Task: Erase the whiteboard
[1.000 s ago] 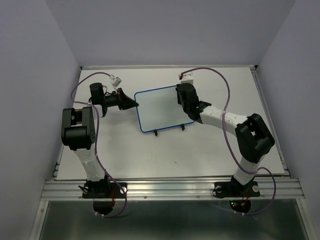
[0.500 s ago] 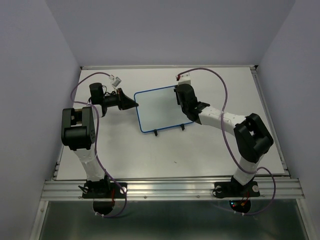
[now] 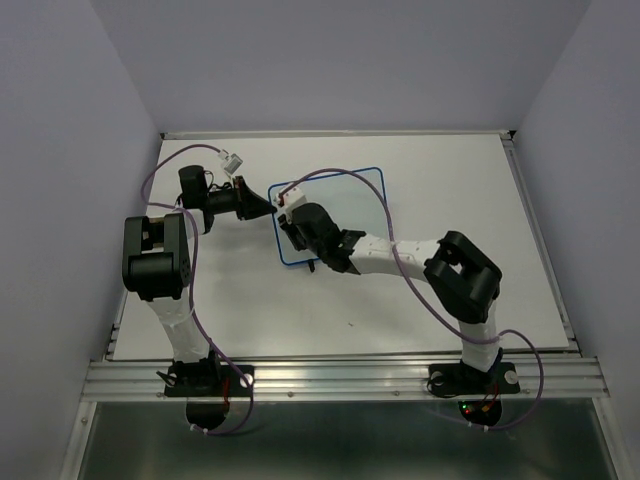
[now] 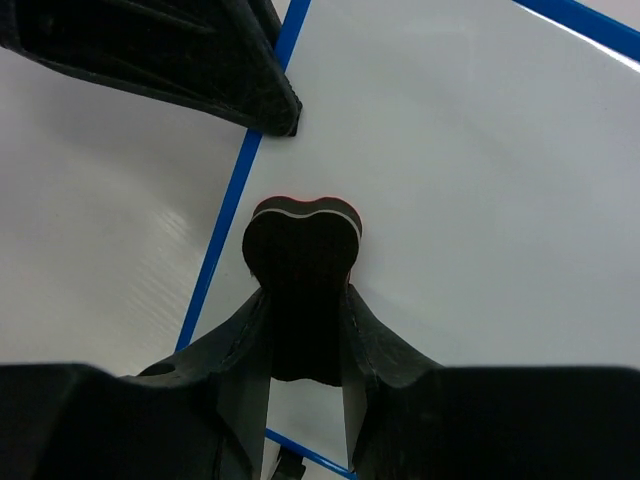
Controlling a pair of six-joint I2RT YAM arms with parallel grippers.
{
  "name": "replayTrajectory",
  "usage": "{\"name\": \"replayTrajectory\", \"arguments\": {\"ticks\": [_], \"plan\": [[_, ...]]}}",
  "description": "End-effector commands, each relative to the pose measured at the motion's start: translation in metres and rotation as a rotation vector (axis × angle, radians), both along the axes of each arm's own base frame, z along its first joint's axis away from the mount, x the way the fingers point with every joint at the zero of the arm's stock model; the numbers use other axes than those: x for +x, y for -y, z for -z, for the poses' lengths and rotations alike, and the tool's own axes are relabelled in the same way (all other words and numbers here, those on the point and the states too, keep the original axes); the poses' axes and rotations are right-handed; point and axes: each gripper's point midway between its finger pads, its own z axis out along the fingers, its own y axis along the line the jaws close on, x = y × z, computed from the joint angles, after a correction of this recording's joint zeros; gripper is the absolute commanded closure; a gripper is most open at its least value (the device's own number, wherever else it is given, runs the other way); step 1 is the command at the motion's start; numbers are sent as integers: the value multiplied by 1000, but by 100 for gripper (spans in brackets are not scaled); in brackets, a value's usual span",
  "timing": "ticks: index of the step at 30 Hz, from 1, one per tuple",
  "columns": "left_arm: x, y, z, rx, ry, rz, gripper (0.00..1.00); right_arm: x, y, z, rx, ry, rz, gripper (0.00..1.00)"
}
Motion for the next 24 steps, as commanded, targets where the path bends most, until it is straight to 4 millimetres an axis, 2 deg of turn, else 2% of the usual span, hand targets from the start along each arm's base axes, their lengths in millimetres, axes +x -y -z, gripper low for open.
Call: {"name": "replayTrajectory", "arguments": {"ticks": [1,5,6,9,10,11,12,13,14,15,16,17,18,20,21,23,24], "plan": [[11,1,-10,29,143,12,100,20,-12,-33,46,81,-14,99],[11,1,-9,30,140,10,100,42,13,-48,31,130,103,99],[11,1,-9,31,142,10,100,43,15,-50,32,134,112,99],[11,1,-10,32,143,7,100,65,47,-57,52,135,206,99],[10,1,-9,32,141,9,100,77,69,-54,45,131,256,99],[11,1,-9,33,141,7,100,81,81,-53,43,128,278,99],[11,1,-9,34,141,6,100,84,93,-60,52,134,301,99],[11,1,-9,34,141,6,100,91,117,-52,34,123,341,99],[11,0,-10,34,143,5,100,90,118,-60,45,133,342,99],[11,1,-9,34,141,6,100,95,143,-60,37,131,387,99],[11,1,-9,34,141,7,100,97,154,-59,60,121,420,99],[11,1,-9,34,140,7,100,102,179,-51,46,110,470,99],[11,1,-9,34,138,7,100,103,191,-59,68,115,499,99],[12,1,-8,35,135,5,100,106,214,-59,81,110,545,99],[12,1,-8,35,135,5,100,108,234,-54,78,100,581,99],[13,1,-7,36,132,1,100,107,252,-60,86,111,622,99],[13,1,-7,37,129,0,100,107,267,-54,74,105,652,99]]}}
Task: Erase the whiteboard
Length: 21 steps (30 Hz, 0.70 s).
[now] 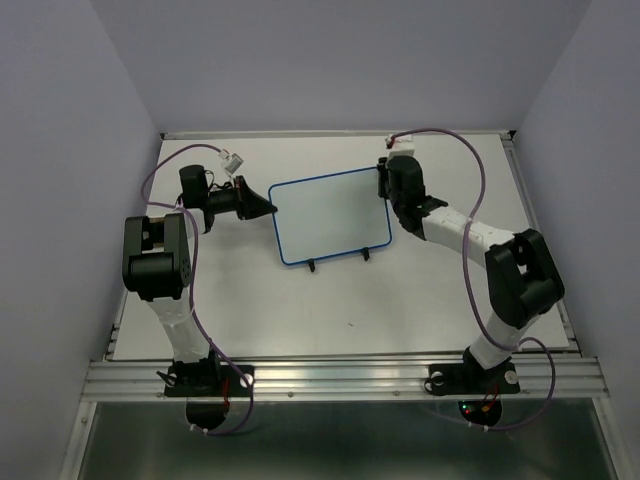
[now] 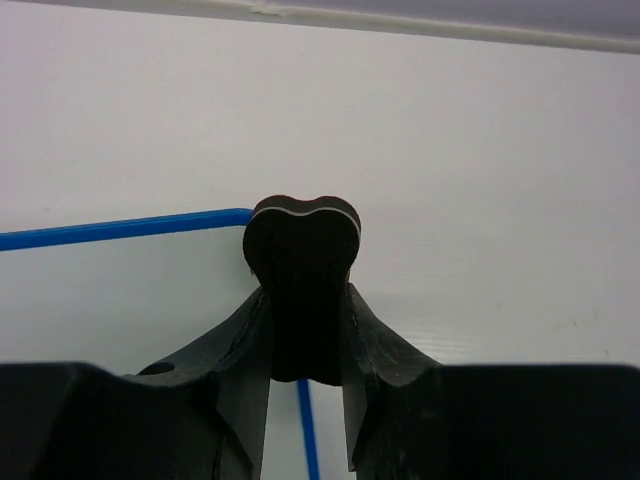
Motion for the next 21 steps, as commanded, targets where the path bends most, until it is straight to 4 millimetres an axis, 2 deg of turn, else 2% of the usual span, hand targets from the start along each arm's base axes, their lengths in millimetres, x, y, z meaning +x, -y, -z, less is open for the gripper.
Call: {"name": "replayTrajectory", "arguments": {"ticks": [1,5,10,12,13,17,18,21], "plan": [[12,0,-8,31,128,8,100,1,55,-1,-9,19,159,99],[12,0,-8,36,132,3,100,-3,81,-2,8,19,209,99],[14,-1,-8,42,130,-9,100,-9,94,-15,25,46,236,99],[14,-1,-8,45,133,-14,100,-13,96,-14,23,43,241,98],[14,-2,-8,48,134,-20,96,-15,97,-16,35,46,244,97],[14,-2,-12,59,148,-36,67,-25,95,-1,70,-9,250,92],[13,-2,-11,60,147,-37,51,-27,93,5,79,-27,243,92],[11,-2,-14,60,154,-34,36,-32,92,21,112,-100,272,91]]}}
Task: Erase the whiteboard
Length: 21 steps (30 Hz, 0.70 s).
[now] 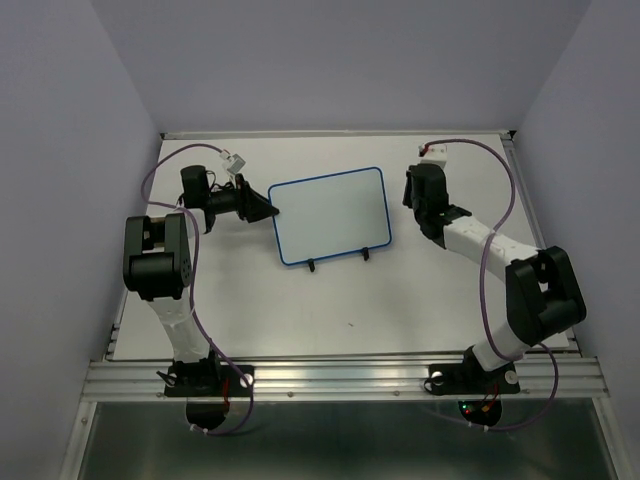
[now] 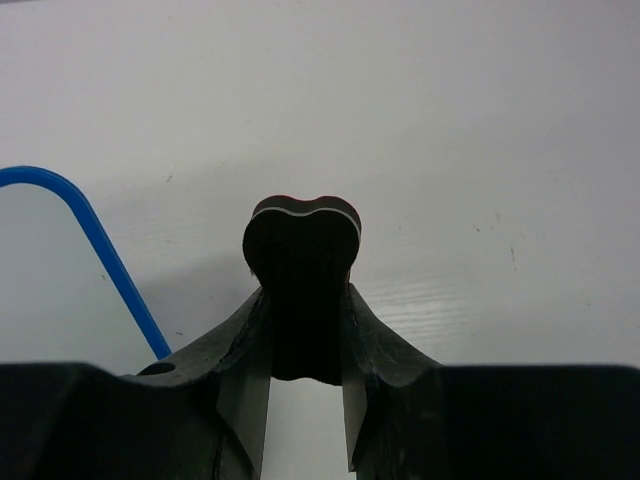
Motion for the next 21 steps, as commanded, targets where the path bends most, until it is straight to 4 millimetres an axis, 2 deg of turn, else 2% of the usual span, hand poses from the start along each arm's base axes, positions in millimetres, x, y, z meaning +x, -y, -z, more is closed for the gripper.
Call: {"name": "replayTrajectory", "arguments": {"ticks": [1,3,4,5,8,10,11,14,15,16,17,18,19,20,21], "plan": [[4,-1,-22,29,126,-6,31,-10,1,18,64,-75,51,91],[4,-1,-24,32,135,-10,24,-12,2,24,76,-103,71,91],[2,0,-25,32,135,-10,16,-15,1,28,91,-123,77,90],[0,0,-27,33,138,-10,2,-16,0,32,101,-138,81,91],[-7,0,-42,41,179,-23,1,-27,5,45,101,-196,116,84],[-13,-1,-44,49,183,-43,1,-34,17,52,80,-233,167,82],[-17,-1,-57,55,218,-52,1,-36,19,54,76,-245,178,80],[-23,-8,-61,85,218,-147,1,-46,19,66,95,-305,174,75],[-20,-14,-75,108,247,-233,1,-49,17,71,103,-325,159,68],[-26,-19,-84,113,231,-303,1,-55,17,77,101,-359,164,65],[-22,-27,-89,117,207,-391,1,-58,17,80,100,-375,163,64],[-6,-52,-87,161,167,-598,1,-60,18,83,93,-388,166,64],[-6,-68,-79,191,80,-714,1,-64,20,87,93,-405,176,63],[-7,-81,-91,164,38,-832,1,-64,23,90,95,-413,184,63],[-1,-117,-89,194,-5,-1062,1,-66,21,93,102,-424,181,62]]}}
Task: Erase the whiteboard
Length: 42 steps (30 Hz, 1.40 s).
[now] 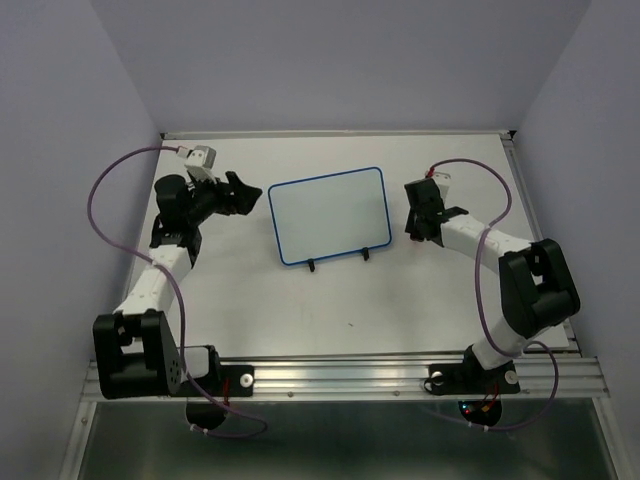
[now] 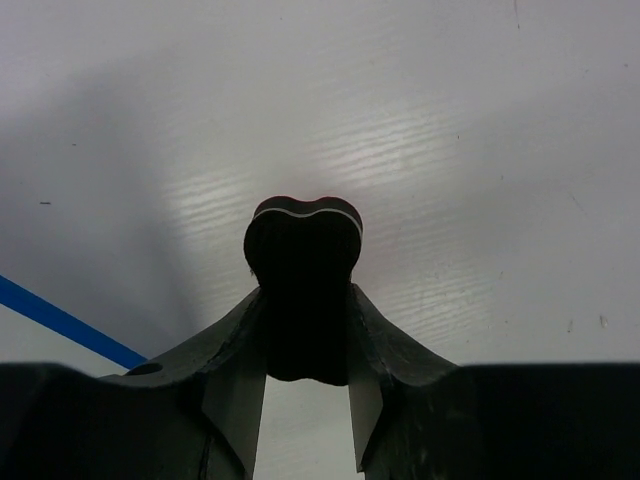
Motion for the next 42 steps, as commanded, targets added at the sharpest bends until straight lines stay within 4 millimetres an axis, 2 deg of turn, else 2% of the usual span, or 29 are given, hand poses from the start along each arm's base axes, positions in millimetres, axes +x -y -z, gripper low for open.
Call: {"name": "replayTrajectory", "arguments": {"ticks": [1,2,3,4,5,7,8,11,13,14,16,17,21,23,27,30,31,35,42], "plan": [[15,-94,3,-13,-158,-694,1,-8,1,9,38,-52,29,61],[9,-104,-7,-15,-144,-753,1,-9,0,12,44,-60,27,60],[1,-127,-2,-14,-178,-906,1,-11,-3,17,57,-79,22,52],[-6,-134,-13,-29,-154,-953,1,-12,-5,19,63,-86,16,38],[-13,-140,-15,-40,-147,-997,1,-14,-6,23,68,-99,16,35],[-21,-144,-24,-77,-124,-1030,1,-14,-7,23,73,-102,13,32],[-28,-145,-36,-107,-91,-1044,1,-13,-7,21,73,-99,16,29],[-39,-151,-42,-144,-87,-1096,1,-13,-4,11,70,-77,27,17],[-45,-156,-44,-130,-108,-1131,1,-13,0,-8,69,-31,37,9],[-48,-157,-43,-120,-122,-1140,1,-13,1,-16,71,-13,36,0],[-53,-161,-45,-116,-145,-1176,1,-13,3,-33,77,27,41,0],[-55,-161,-48,-120,-141,-1180,1,-15,4,-50,89,68,43,0],[-61,-163,-54,-119,-145,-1196,1,-22,10,-87,100,136,53,0],[-61,-162,-54,-117,-148,-1192,1,-26,10,-92,117,148,52,0],[-59,-161,-53,-111,-154,-1187,1,-31,11,-71,102,99,54,0],[-59,-160,-49,-104,-164,-1183,1,-31,10,-39,93,10,54,0],[-59,-161,-47,-105,-166,-1185,1,-31,5,-20,91,-46,40,0],[-59,-160,-47,-98,-166,-1179,1,-32,0,16,99,-154,27,0],[-59,-160,-49,-90,-158,-1178,1,-32,9,40,116,-226,54,0]]}}
